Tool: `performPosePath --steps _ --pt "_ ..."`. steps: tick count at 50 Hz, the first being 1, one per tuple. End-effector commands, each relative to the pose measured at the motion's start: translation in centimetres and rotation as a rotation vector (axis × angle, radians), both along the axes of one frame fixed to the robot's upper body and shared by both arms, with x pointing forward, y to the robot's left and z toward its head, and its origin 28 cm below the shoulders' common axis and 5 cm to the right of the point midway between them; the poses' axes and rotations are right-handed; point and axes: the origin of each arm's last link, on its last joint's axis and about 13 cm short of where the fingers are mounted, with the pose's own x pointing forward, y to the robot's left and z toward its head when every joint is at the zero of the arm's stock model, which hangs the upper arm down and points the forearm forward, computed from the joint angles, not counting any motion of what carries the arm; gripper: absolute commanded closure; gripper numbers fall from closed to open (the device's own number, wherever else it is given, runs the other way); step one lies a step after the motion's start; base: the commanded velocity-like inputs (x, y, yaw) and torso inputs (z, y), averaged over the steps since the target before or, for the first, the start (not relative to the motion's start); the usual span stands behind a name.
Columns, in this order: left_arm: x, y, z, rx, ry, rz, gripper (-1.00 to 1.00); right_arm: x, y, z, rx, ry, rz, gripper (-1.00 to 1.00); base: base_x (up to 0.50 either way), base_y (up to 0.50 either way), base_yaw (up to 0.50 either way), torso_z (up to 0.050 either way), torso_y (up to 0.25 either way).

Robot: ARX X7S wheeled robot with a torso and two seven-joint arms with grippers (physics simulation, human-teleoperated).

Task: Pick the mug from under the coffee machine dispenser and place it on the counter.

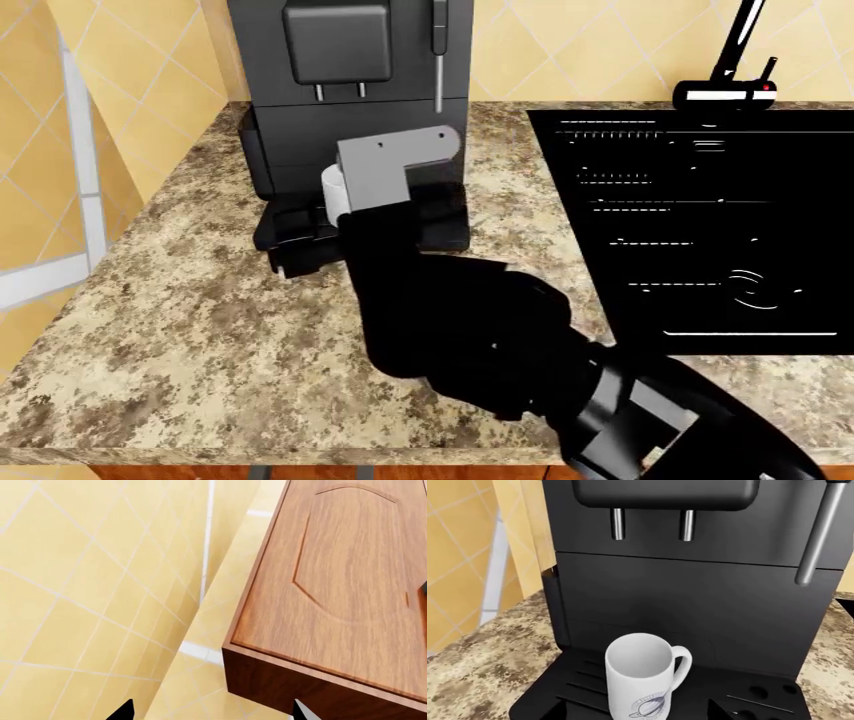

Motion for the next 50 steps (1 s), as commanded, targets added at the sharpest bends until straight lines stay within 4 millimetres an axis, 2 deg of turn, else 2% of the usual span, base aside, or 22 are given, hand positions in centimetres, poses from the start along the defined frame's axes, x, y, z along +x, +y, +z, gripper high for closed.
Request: performPosePath --steps 1,24,50 --pt "-0.1 0.1 0.0 -0.002 -0.002 0.000 -1.00 0.7 0.5 -0.6 -0.012 0.008 -0.012 -1.00 0.00 0.00 0.00 0.000 0.000" --pt "0.0 0.0 0.0 -0.004 0.000 0.000 -1.00 2.4 1.4 -0.7 -0.007 0.020 -0.024 -1.00 0.00 0.00 0.00 0.000 0.000" --pt "-0.1 0.2 0.1 -0.009 -0.005 0.002 -1.00 3.7 1.4 -2.7 -0.001 0.057 -0.029 -1.00 0.00 0.00 0.00 0.000 0.000"
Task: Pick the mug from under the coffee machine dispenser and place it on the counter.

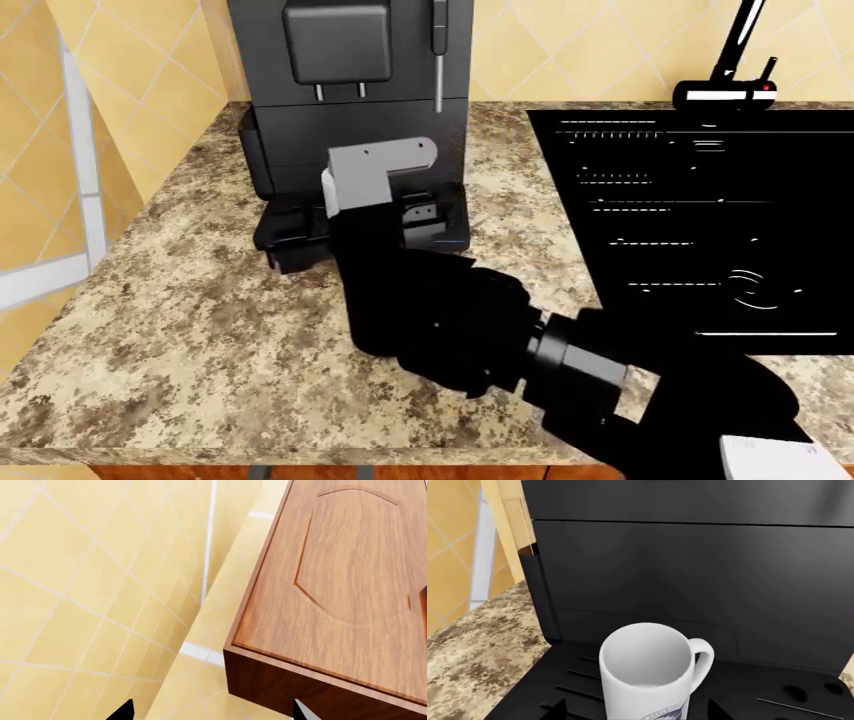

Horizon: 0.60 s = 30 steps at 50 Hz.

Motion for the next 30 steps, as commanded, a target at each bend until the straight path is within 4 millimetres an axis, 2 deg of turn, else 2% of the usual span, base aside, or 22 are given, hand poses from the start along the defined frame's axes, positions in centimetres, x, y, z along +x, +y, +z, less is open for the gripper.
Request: performPosePath --steps 1,30 --pt "-0.04 0.05 0.01 -0.003 -0.001 0.001 -1.00 0.62 -0.35 -0.55 -0.007 0.002 -0.017 -1.00 0.00 0.00 0.00 0.000 0.000" --pt "-0.06 0.06 0.02 -0.009 -0.001 0.001 -1.00 1.38 -0.98 -1.23 -0.007 0.019 -0.020 -1.00 0.00 0.00 0.00 0.000 0.000"
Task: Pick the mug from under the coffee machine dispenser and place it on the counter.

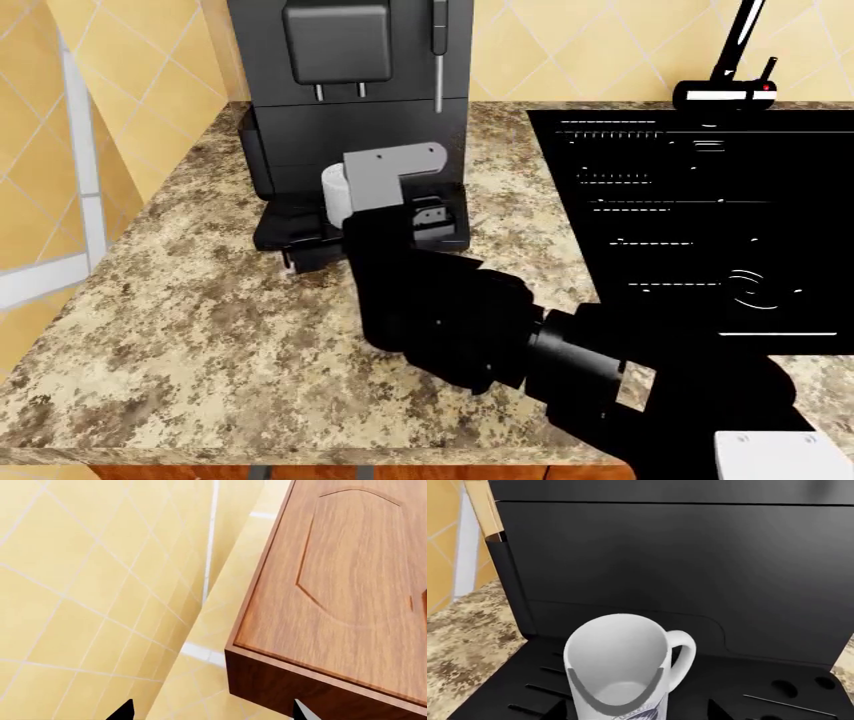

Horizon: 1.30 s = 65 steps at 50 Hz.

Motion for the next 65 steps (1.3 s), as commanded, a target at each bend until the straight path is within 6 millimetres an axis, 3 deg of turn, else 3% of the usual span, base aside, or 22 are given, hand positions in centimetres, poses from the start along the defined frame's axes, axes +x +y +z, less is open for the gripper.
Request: performPosePath --steps 1,14,15,34,51,65 --pt "0.0 0.0 0.0 -0.002 -0.001 0.000 -1.00 0.3 -0.3 -0.3 0.002 0.006 0.000 -1.00 0.00 0.00 0.00 0.000 0.000" --pt "0.0 0.0 0.1 -0.004 -0.002 0.001 -1.00 0.2 -0.1 0.2 -0.012 -0.019 0.028 -1.00 0.00 0.00 0.00 0.000 0.000" --pt "0.0 0.1 0.1 -0.004 -0.002 0.002 -1.00 0.2 -0.1 0.2 -0.016 -0.022 0.032 1.00 0.00 0.00 0.00 0.000 0.000" --pt "-0.1 0.1 0.0 -0.006 -0.005 0.003 -1.00 0.1 -0.1 0.2 -0.026 -0.033 0.054 1.00 0.00 0.00 0.00 0.000 0.001" --pt "0.0 0.1 0.1 -0.006 -0.002 0.004 -1.00 -0.4 0.7 2.5 -0.031 -0.145 0.068 1.00 0.00 0.00 0.00 0.000 0.000" --pt "0.0 0.1 0.1 -0.006 -0.002 0.005 -1.00 -1.5 1.4 2.7 -0.025 -0.153 0.131 1.00 0.00 0.00 0.00 0.000 0.000"
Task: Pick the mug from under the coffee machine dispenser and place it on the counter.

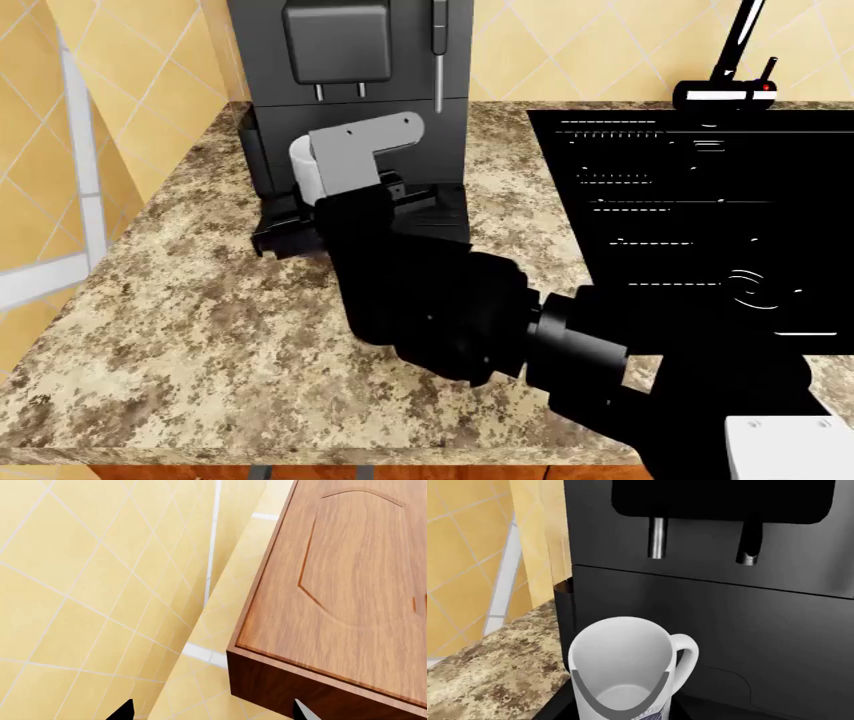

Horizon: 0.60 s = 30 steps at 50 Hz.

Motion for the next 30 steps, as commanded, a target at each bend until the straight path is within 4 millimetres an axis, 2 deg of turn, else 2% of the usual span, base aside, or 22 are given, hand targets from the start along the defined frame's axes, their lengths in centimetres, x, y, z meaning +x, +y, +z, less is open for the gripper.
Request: performPosePath --steps 1,20,30 --pt "0.0 0.0 0.0 0.000 0.000 0.001 -1.00 -0.9 0.6 0.4 -0.008 -0.033 0.053 1.00 0.00 0.00 0.00 0.000 0.010" --pt "0.0 0.0 0.0 0.000 0.001 0.003 -1.00 -3.7 1.8 1.1 0.027 -0.051 0.194 1.00 0.00 0.00 0.00 0.000 0.000" --pt "0.0 0.0 0.0 0.001 0.003 0.004 -1.00 -4.5 1.2 1.1 0.067 -0.050 0.220 1.00 0.00 0.00 0.00 0.000 0.000"
